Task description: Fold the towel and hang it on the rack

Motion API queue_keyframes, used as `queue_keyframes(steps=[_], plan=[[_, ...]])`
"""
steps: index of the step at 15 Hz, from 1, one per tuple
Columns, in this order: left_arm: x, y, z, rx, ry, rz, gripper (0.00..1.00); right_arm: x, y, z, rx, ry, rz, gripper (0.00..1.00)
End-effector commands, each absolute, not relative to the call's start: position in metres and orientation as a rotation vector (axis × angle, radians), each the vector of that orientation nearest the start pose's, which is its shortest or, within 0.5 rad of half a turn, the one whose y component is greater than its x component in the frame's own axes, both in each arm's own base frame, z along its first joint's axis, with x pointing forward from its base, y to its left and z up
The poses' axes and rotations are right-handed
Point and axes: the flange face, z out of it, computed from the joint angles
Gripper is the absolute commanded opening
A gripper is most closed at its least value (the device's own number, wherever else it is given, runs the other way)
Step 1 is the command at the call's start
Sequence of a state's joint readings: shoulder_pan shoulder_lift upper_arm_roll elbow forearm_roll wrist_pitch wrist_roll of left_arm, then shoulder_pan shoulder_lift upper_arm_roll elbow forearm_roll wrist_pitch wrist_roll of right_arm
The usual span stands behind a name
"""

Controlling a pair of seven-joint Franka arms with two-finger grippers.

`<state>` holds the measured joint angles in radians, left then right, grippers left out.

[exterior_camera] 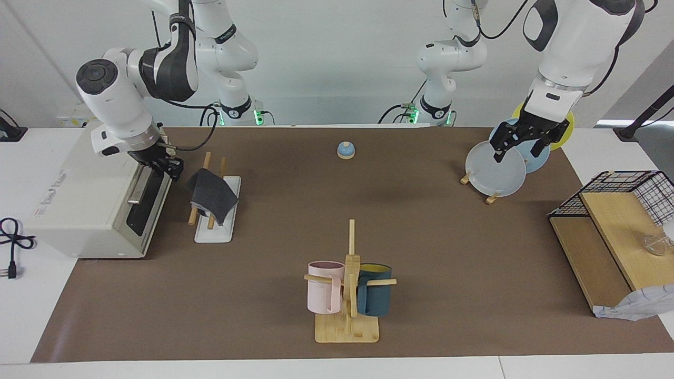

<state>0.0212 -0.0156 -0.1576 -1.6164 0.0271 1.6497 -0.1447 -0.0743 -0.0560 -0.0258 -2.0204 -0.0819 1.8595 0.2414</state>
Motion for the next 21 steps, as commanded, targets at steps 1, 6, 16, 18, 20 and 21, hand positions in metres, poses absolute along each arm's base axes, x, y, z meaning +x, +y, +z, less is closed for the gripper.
queue_keyframes(steps=[1, 6, 16, 18, 20, 21], plan=[[0.543, -0.075, 0.621, -3.09, 0.086, -0.004, 1.0, 0.52, -0.069, 0.474, -3.205, 0.455, 0.128, 1.0], [0.531, -0.079, 0.61, -3.139, 0.057, 0.073, 1.0, 0.528, -0.069, 0.517, -3.222, 0.307, 0.123, 1.0], [0.531, -0.078, 0.615, -3.155, 0.068, 0.086, 1.0, 0.54, -0.007, 0.606, -3.229, 0.052, 0.151, 1.0], [0.531, -0.078, 0.615, -3.152, 0.077, 0.085, 1.0, 0.55, -0.011, 0.606, -3.225, -0.051, 0.146, 1.0], [0.531, -0.078, 0.615, -3.15, 0.075, 0.083, 1.0, 0.557, -0.015, 0.607, -3.225, -0.053, 0.187, 1.0], [0.531, -0.078, 0.616, -3.151, 0.075, 0.078, 1.0, 0.562, -0.016, 0.613, -3.224, -0.047, 0.192, 1.0]])
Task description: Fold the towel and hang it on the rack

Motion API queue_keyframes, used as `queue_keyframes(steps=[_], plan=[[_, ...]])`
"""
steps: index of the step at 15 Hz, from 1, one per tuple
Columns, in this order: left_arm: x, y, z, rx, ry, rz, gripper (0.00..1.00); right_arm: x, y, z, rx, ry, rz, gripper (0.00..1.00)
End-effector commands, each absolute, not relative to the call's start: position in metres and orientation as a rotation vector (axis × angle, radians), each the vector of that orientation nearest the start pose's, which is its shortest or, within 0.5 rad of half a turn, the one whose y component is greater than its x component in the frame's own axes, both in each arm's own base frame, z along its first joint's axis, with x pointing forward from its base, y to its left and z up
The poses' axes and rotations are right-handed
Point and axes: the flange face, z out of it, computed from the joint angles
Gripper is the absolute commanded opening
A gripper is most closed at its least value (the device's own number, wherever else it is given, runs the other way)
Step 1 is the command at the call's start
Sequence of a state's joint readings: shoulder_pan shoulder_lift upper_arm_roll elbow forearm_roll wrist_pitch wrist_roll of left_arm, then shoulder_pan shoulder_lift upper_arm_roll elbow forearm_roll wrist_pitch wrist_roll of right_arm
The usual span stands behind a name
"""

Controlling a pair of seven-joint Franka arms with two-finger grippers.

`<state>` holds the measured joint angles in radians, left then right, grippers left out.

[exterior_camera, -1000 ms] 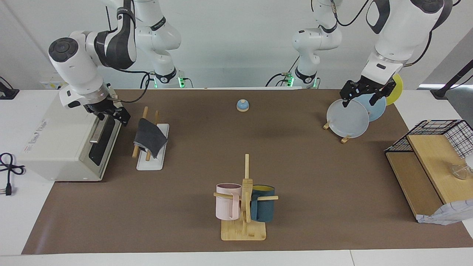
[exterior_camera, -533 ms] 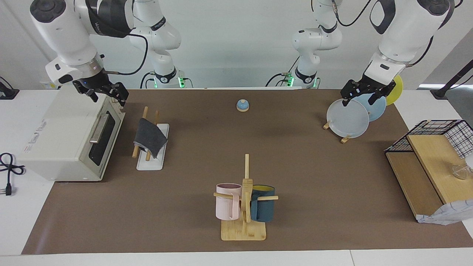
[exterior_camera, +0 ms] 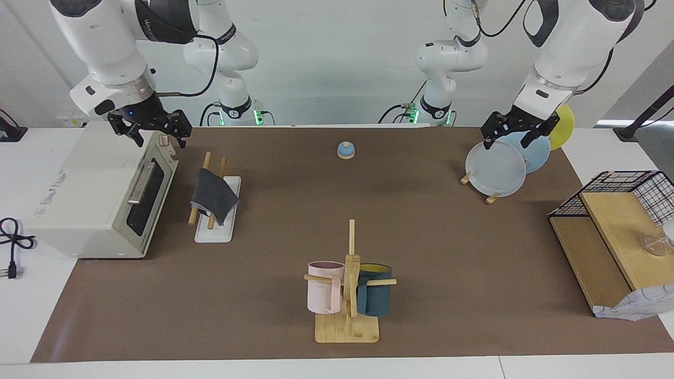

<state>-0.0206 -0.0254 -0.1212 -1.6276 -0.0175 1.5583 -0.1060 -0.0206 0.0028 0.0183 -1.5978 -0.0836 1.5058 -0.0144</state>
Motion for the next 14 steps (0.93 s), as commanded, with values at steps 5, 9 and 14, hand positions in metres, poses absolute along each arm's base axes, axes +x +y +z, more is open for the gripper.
queue_keyframes(steps=[5, 9, 14], plan=[[0.532, -0.073, 0.615, -3.152, 0.053, 0.066, 1.0, 0.568, -0.011, 0.621, -3.211, -0.056, 0.19, 1.0], [0.532, -0.07, 0.615, -3.153, 0.043, 0.061, 1.0, 0.546, -0.007, 0.614, -3.207, -0.066, 0.234, 1.0], [0.531, -0.071, 0.614, -3.152, 0.041, 0.073, 1.0, 0.553, 0.006, 0.623, -3.218, -0.083, 0.141, 1.0]])
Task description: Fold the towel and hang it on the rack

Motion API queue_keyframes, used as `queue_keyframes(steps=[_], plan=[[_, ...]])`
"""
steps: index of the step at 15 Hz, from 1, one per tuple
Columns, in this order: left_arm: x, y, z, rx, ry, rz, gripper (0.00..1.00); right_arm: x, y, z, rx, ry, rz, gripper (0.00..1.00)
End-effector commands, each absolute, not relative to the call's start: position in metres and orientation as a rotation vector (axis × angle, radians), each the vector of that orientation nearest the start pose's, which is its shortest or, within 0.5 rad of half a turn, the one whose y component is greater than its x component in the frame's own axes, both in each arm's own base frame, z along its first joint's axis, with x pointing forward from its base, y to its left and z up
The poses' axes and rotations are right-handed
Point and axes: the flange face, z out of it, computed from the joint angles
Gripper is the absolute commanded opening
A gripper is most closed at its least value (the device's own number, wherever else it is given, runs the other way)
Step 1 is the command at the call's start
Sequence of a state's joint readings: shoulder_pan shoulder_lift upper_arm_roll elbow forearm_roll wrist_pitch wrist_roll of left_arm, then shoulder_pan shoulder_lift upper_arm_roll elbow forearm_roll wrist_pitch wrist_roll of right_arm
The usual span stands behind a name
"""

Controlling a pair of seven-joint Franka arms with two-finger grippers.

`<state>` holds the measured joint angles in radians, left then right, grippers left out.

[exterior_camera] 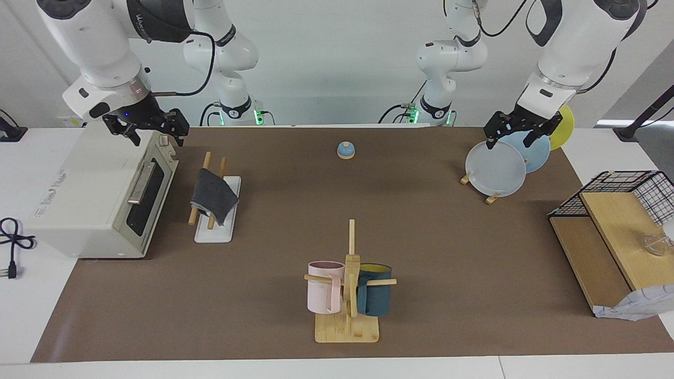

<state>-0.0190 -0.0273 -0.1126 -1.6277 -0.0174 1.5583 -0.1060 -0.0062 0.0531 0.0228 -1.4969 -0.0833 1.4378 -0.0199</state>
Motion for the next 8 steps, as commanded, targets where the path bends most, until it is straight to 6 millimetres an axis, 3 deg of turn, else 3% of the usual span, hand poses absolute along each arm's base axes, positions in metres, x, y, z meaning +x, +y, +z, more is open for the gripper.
queue_keyframes(steps=[1, 8], plan=[[0.532, -0.071, 0.615, -3.152, 0.041, 0.068, 1.0, 0.553, 0.011, 0.624, -3.222, -0.073, 0.137, 1.0], [0.531, -0.071, 0.614, -3.152, 0.038, 0.073, 1.0, 0.551, 0.022, 0.63, -3.227, 0.043, 0.127, 1.0]])
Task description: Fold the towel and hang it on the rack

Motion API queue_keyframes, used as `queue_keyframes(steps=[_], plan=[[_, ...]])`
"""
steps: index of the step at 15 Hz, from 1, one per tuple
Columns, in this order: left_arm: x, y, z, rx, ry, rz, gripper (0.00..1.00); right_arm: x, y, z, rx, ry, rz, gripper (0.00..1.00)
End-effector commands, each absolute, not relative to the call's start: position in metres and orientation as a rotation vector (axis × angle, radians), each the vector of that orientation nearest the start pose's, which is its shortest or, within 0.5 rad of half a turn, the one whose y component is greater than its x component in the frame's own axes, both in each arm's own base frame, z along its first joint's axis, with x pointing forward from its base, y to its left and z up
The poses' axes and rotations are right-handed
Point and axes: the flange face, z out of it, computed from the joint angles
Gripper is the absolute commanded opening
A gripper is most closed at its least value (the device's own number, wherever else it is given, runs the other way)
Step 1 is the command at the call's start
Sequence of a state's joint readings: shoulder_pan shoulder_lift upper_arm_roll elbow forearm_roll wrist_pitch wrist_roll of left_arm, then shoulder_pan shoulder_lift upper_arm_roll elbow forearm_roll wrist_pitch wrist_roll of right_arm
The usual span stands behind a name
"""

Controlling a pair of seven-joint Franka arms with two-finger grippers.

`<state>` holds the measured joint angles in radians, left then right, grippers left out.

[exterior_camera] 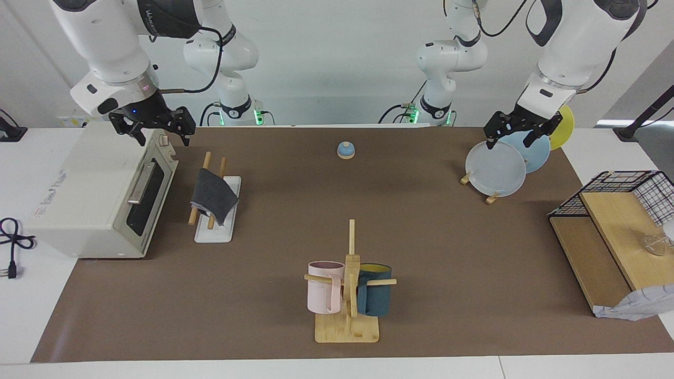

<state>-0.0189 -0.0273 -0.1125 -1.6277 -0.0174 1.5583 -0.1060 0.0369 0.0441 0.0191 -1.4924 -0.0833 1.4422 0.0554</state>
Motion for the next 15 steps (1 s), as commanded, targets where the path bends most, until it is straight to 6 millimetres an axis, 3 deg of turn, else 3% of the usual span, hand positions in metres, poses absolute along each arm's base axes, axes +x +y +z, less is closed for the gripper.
queue_keyframes(steps=[1, 3, 5, 15], plan=[[0.532, -0.07, 0.614, -3.152, 0.036, 0.071, 1.0, 0.55, 0.022, 0.63, -3.227, 0.055, 0.129, 1.0], [0.532, -0.071, 0.614, -3.152, 0.038, 0.071, 1.0, 0.549, 0.01, 0.629, -3.219, 0.07, 0.144, 1.0], [0.531, -0.071, 0.614, -3.152, 0.038, 0.073, 1.0, 0.542, 0.01, 0.626, -3.218, 0.039, 0.165, 1.0], [0.531, -0.071, 0.614, -3.152, 0.038, 0.073, 1.0, 0.55, 0.004, 0.627, -3.2, 0.044, 0.098, 1.0]])
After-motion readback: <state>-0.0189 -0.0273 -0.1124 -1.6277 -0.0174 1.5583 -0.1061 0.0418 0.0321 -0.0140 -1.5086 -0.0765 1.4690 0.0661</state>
